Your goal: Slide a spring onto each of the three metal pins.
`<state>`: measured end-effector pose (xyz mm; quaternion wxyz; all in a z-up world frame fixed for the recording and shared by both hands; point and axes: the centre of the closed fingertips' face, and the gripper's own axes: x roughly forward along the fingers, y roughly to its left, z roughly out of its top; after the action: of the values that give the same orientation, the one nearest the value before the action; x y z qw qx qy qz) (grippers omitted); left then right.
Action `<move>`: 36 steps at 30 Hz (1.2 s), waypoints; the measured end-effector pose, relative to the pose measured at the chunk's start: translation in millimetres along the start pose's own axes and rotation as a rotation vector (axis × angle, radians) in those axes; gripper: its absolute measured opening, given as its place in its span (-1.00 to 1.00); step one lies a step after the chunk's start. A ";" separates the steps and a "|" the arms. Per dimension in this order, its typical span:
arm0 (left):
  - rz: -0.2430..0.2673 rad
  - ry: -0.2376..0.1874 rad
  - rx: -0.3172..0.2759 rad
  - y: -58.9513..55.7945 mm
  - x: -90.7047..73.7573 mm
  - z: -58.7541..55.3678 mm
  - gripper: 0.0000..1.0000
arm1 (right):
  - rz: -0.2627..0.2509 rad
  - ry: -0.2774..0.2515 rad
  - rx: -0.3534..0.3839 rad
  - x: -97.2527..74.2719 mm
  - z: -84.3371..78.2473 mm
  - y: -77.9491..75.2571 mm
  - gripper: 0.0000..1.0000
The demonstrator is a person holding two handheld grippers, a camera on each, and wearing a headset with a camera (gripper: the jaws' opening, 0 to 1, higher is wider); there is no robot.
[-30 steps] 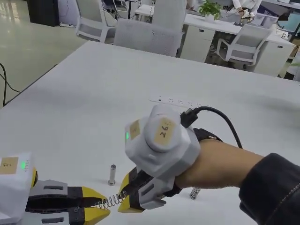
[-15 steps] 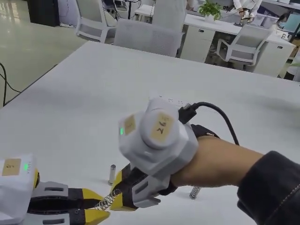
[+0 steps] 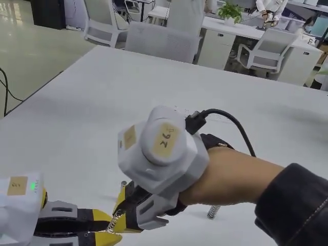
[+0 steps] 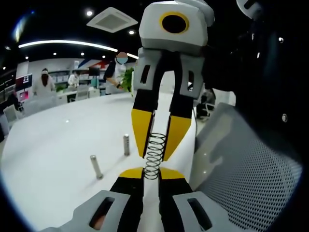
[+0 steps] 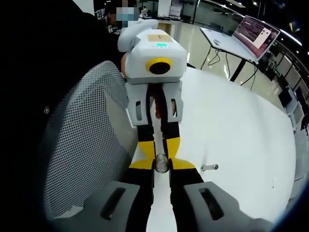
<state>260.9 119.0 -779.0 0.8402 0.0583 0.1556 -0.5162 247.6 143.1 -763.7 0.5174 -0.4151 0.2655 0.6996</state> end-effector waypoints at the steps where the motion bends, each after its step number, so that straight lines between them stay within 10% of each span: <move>1: 0.000 0.000 0.000 0.0 0.0 -0.1 -0.94 | 0.000 0.002 0.002 0.2 -0.4 -0.4 -0.83; 36: 0.014 -0.020 -0.009 3.5 2.9 1.9 -0.94 | 0.007 0.035 0.022 8.0 -6.0 -3.6 -0.83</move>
<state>265.6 117.7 -778.4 0.8455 0.0504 0.1491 -0.5103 251.8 143.5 -773.4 0.5148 -0.4207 0.2839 0.6909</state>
